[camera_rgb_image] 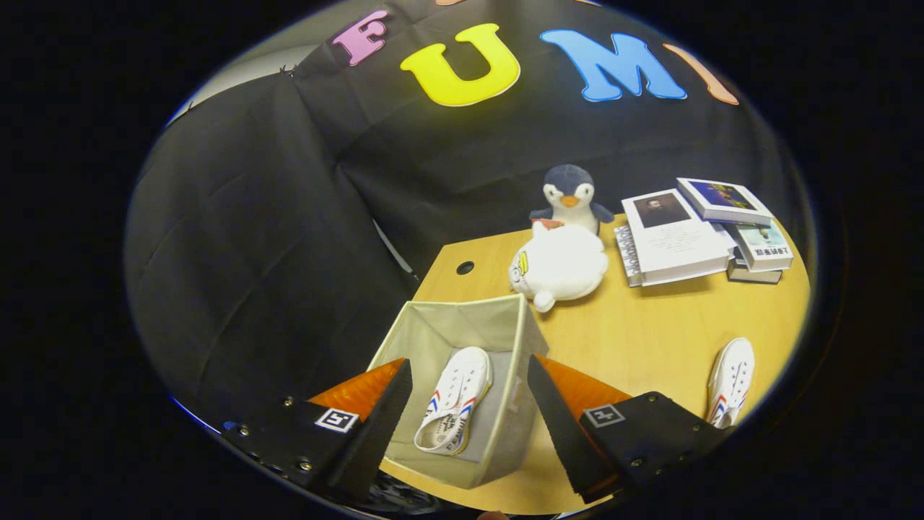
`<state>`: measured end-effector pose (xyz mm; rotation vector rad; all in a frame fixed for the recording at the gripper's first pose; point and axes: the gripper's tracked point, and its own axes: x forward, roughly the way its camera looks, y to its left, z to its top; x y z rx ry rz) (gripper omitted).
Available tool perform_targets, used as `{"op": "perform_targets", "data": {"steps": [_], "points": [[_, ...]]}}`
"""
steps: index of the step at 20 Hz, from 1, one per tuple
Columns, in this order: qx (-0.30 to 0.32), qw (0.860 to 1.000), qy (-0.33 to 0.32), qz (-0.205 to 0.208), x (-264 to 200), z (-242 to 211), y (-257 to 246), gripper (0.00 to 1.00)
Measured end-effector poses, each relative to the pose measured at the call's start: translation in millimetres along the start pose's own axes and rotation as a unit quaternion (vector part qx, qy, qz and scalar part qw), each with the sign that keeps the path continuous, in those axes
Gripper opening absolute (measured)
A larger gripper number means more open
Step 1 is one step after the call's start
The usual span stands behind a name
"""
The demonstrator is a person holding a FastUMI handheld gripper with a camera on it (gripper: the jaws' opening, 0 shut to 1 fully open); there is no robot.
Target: Open the storage box then place both shoes into the box .Put the left shoe in first, then the right shoe, with the right side of both shoes facing outward in a uniform manner.
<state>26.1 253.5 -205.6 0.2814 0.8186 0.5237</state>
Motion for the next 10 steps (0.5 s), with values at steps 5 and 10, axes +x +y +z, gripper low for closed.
{"op": "perform_targets", "data": {"steps": [5,10], "points": [[-0.027,0.998,-0.013,-0.06,-44.7,11.0,-65.3,0.98],[-0.017,0.994,-0.024,-0.106,-78.6,8.4,-125.4,0.98]]}}
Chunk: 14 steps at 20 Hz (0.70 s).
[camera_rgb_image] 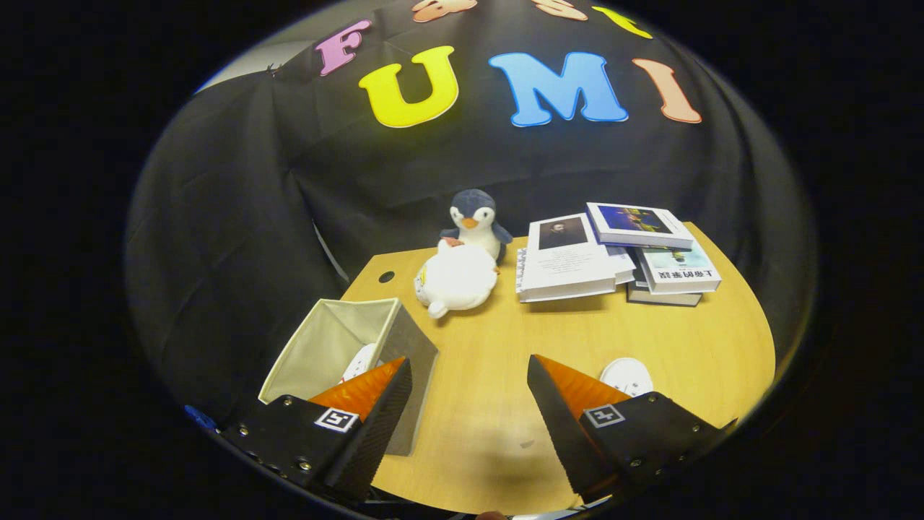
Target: Open the storage box then place both shoes into the box .Put the left shoe in first, then the right shoe, with the right side of both shoes facing outward in a uniform manner.
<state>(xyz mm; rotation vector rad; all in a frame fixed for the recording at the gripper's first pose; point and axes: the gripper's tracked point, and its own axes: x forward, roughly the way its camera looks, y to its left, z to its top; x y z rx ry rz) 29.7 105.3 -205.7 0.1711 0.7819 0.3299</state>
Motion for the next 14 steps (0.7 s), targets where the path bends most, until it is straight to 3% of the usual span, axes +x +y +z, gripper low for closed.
{"op": "perform_targets", "data": {"steps": [7,14], "points": [[-0.001,0.998,-0.001,-0.066,-12.6,-25.9,-86.0,0.98],[-0.005,0.992,0.043,-0.115,-10.3,-73.0,-147.9,0.98]]}}
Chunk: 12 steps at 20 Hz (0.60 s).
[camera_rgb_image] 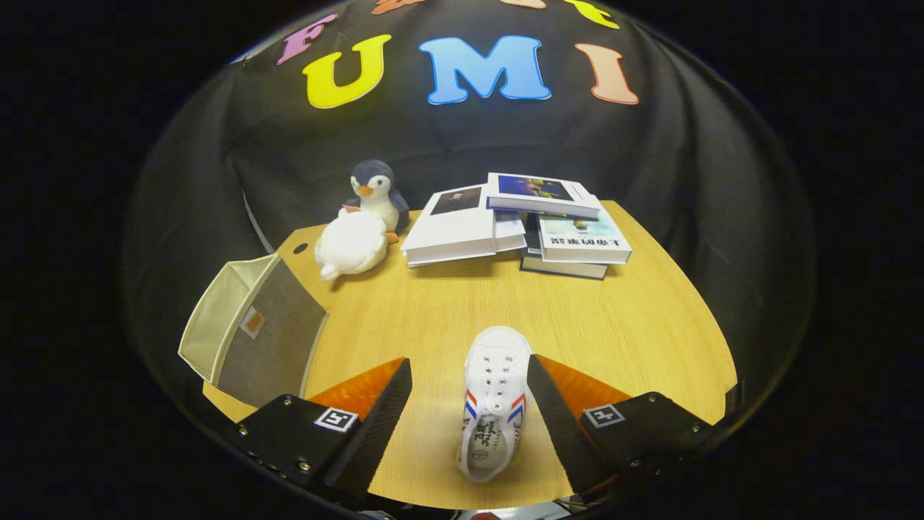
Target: Open the storage box then place both shoes into the box .Put the left shoe in first, then the right shoe, with the right side of both shoes facing outward in a uniform manner.
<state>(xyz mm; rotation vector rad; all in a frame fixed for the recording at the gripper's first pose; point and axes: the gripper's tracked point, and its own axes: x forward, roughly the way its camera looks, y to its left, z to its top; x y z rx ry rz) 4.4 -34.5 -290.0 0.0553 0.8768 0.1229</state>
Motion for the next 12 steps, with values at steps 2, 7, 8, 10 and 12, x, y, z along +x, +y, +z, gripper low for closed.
{"op": "perform_targets", "data": {"steps": [2,7,8,10,12], "points": [[0.004,1.0,0.015,-0.008,7.5,-12.4,-11.5,0.98],[-0.016,0.998,0.054,-0.036,24.0,-44.2,-41.1,0.98],[-0.02,0.997,0.063,-0.038,26.0,-50.4,-44.6,0.98],[-0.026,0.996,0.08,-0.039,31.9,-62.3,-49.2,0.98],[-0.03,0.994,0.093,-0.039,37.6,-70.8,-51.9,0.98]]}}
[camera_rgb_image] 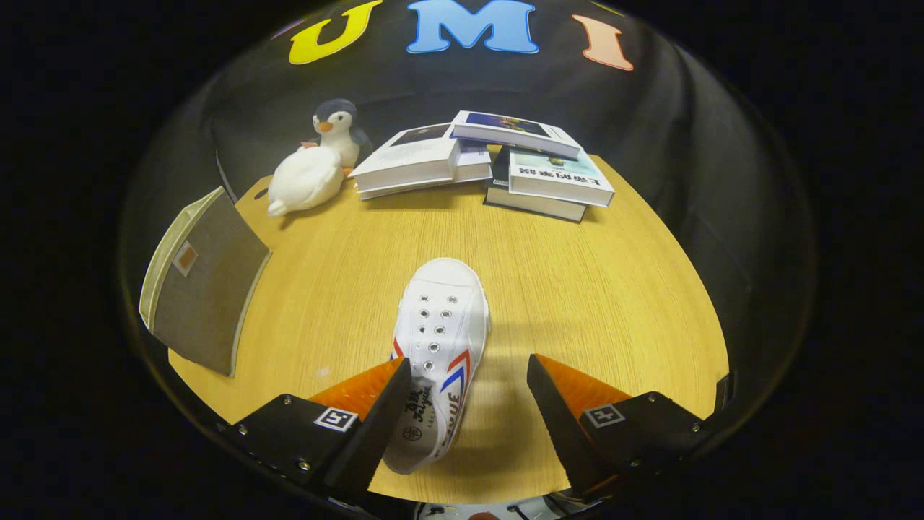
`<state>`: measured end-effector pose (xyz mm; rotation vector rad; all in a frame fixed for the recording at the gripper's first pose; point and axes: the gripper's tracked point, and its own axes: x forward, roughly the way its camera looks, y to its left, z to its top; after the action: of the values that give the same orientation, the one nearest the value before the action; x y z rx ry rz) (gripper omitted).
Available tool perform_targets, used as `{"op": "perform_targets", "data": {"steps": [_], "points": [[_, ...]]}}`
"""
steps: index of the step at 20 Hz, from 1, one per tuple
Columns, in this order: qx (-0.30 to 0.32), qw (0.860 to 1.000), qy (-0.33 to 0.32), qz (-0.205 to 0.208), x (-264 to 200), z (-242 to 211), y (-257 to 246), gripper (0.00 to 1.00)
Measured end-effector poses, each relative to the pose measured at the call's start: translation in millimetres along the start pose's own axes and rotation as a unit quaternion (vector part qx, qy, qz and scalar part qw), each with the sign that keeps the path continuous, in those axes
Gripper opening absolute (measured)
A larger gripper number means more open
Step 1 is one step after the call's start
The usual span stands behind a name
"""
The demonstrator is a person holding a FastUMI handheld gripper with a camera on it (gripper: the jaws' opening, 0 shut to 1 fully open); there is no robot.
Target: Open the storage box then place both shoes into the box .Put the left shoe in first, then the right shoe, with the right side of both shoes facing outward in a uniform manner.
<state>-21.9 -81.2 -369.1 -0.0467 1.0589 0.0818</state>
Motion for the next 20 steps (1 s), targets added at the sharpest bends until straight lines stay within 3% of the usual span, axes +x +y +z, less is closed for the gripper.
{"op": "perform_targets", "data": {"steps": [7,8,10,13,15,17,18,20], "points": [[-0.014,0.999,0.038,0.005,25.2,-18.8,-4.0,0.98],[-0.011,0.999,0.041,0.011,26.2,-19.1,-0.3,0.96],[-0.016,0.999,0.049,0.012,31.5,-23.2,1.9,0.81],[-0.012,0.998,0.059,0.025,33.2,-26.6,12.5,0.8],[-0.013,0.998,0.059,0.019,32.6,-19.6,6.5,0.45],[-0.017,0.998,0.054,-0.008,38.2,-19.1,-4.4,0.46],[-0.004,0.998,0.059,-0.01,34.4,-18.9,-4.7,0.15],[0.012,0.998,0.046,-0.032,24.9,-12.5,-6.9,0.12]]}}
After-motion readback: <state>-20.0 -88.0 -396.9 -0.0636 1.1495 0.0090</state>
